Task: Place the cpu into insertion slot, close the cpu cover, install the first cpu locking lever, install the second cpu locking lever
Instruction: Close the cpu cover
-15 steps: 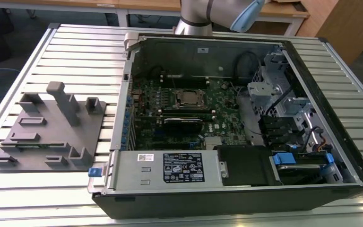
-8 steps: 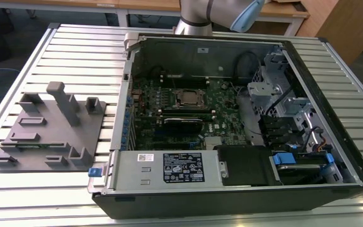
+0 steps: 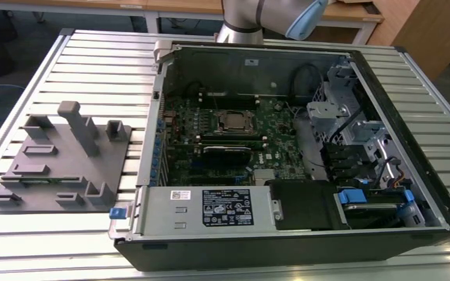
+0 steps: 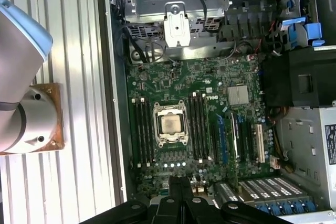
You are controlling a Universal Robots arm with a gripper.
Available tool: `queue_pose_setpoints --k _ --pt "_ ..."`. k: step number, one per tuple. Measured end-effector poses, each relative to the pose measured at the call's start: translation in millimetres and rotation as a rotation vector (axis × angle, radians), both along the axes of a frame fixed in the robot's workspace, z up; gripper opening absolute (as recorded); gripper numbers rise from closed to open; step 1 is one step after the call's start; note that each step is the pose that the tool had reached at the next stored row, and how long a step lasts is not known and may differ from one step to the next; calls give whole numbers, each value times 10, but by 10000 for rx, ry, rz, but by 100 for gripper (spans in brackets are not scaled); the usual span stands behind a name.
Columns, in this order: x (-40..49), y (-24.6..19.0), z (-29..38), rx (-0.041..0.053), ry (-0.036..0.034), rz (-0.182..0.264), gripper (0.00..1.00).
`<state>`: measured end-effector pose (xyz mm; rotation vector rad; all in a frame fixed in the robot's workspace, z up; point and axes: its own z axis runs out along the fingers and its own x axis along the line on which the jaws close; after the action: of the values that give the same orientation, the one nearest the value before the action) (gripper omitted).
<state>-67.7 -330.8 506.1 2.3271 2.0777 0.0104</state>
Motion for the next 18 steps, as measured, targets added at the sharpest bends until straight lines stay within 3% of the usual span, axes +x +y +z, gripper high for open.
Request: queue_pose_setpoints --k 10,18 --pt "1 0 -112 0 1 71 10" --pt "2 0 -254 -1 0 102 10"
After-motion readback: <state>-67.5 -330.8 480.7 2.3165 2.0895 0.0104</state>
